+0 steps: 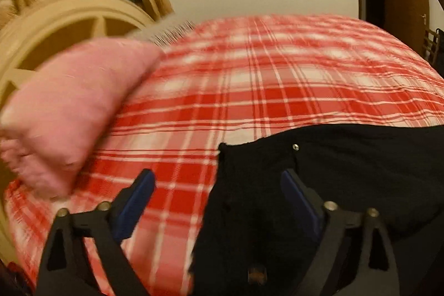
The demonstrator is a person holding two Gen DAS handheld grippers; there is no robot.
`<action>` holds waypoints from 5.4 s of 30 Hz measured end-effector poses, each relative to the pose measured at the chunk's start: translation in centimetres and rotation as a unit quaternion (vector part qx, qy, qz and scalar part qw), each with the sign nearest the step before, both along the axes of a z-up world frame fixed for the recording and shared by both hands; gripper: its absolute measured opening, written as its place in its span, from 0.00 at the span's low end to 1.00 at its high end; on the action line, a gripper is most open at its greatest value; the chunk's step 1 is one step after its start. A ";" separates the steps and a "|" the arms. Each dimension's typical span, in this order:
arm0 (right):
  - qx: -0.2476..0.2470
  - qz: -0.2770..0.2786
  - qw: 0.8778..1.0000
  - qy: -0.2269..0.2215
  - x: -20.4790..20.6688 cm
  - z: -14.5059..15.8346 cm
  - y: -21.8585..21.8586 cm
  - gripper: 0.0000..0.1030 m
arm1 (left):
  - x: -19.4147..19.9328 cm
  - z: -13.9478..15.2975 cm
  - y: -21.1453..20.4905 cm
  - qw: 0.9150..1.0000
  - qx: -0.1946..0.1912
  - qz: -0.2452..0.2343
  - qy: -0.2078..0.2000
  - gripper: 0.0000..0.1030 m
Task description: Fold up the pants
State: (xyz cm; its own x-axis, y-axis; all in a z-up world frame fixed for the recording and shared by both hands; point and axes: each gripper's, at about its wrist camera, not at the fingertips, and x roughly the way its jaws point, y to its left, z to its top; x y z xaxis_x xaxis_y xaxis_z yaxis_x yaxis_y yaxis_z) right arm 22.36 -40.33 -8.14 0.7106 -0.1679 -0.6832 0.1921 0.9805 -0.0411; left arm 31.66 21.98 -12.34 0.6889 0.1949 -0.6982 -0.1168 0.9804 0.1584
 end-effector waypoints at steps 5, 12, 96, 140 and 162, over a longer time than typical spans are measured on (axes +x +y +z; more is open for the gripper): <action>0.010 -0.015 1.000 0.021 3.3 -1.0 -4.1 0.88 | 5.7 -3.9 0.9 0.997 -0.017 -0.029 0.070 0.79; 0.030 -0.049 0.997 0.050 8.5 -2.5 -11.1 0.80 | 6.4 -5.0 0.1 0.990 -0.047 -0.089 0.097 0.53; -0.162 0.409 0.896 0.060 -12.2 -7.2 25.3 0.44 | -17.5 -0.9 1.8 0.974 -0.093 -0.187 -0.090 0.23; -0.057 0.456 0.881 0.116 -14.0 -3.1 23.6 0.04 | -24.7 -2.3 10.5 0.994 0.012 -0.095 -0.048 0.83; 0.137 0.376 0.898 0.180 8.9 -7.9 37.8 0.05 | -18.5 -4.9 0.7 0.983 -0.028 -0.175 -0.040 0.92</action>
